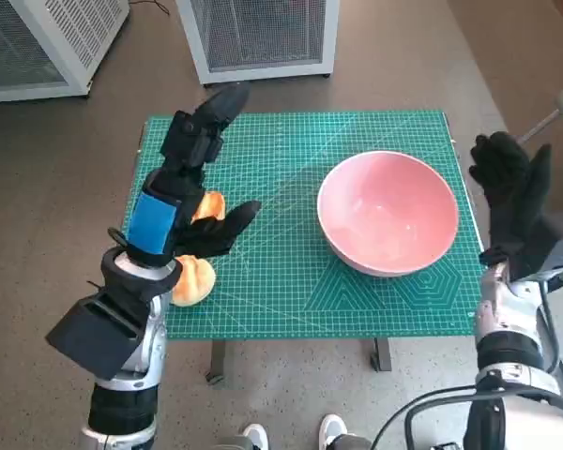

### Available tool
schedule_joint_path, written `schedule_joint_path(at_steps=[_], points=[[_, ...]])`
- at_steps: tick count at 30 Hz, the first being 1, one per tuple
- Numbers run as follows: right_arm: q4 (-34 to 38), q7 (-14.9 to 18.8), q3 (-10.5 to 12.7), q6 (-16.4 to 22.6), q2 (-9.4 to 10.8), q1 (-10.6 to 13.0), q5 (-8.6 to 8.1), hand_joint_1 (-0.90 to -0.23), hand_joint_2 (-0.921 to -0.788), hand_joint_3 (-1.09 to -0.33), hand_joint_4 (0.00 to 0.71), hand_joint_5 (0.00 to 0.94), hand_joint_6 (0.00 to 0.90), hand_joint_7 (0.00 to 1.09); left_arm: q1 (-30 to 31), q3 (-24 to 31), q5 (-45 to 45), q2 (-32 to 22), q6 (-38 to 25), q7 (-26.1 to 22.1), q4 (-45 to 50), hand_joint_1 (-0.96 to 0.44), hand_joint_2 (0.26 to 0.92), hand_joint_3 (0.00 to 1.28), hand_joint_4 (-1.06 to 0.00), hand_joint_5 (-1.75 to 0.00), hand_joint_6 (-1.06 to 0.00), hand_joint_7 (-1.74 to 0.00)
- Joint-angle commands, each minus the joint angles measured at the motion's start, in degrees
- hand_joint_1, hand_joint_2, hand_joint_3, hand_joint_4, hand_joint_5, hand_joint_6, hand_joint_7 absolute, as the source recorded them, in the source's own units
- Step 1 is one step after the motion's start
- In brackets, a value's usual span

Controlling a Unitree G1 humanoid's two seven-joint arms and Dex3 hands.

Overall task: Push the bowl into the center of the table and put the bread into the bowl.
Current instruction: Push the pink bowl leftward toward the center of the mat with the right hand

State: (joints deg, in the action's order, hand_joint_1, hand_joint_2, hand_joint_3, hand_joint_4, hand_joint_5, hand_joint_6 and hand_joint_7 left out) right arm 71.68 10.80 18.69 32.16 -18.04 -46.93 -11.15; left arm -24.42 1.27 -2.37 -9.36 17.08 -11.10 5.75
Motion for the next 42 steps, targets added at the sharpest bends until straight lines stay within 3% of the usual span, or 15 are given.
schedule_joint_path(at_steps=[1,8,19,34,42], points=[[2.14,0.03,1.22,-4.25,1.78,1.37,-0.86,-0.453,-0.921,-0.657,0.265,0.000,0.010,0.51,-0.04,0.61,-0.98,-0.65,0.83,-0.70,0.08,-0.52,0.921,0.42,-0.01,-0.38,0.00,-0.55],[2.91,0.39,3.42,-8.38,3.95,0.65,-2.21,-0.449,-0.921,-0.651,0.264,0.003,0.018,0.50,0.17,0.83,-1.22,-1.14,0.69,-1.30,0.29,-0.52,0.921,0.42,-0.01,-0.38,0.00,-0.55],[3.47,2.26,8.25,-12.76,8.89,-1.40,-6.96,-0.470,-0.921,-0.639,0.242,0.000,0.033,0.46,1.19,1.72,-1.61,-2.38,-0.31,-1.90,1.59,-0.52,0.921,0.41,-0.02,-0.36,0.00,-0.54],[3.56,2.58,7.03,-12.89,12.73,-4.33,-5.44,-0.469,-0.921,-0.626,0.264,0.011,0.067,0.45,3.90,3.11,-1.57,-3.27,-0.85,-1.75,3.81,-0.53,0.921,0.40,-0.12,-0.15,0.00,-0.51],[3.77,3.02,6.55,-13.67,14.27,-6.08,-5.53,-0.446,-0.921,-0.652,0.256,0.002,0.058,0.52,5.18,3.89,-1.08,-3.51,-1.21,-1.11,5.19,-0.53,0.921,0.40,-0.15,-0.11,0.00,-0.50]])
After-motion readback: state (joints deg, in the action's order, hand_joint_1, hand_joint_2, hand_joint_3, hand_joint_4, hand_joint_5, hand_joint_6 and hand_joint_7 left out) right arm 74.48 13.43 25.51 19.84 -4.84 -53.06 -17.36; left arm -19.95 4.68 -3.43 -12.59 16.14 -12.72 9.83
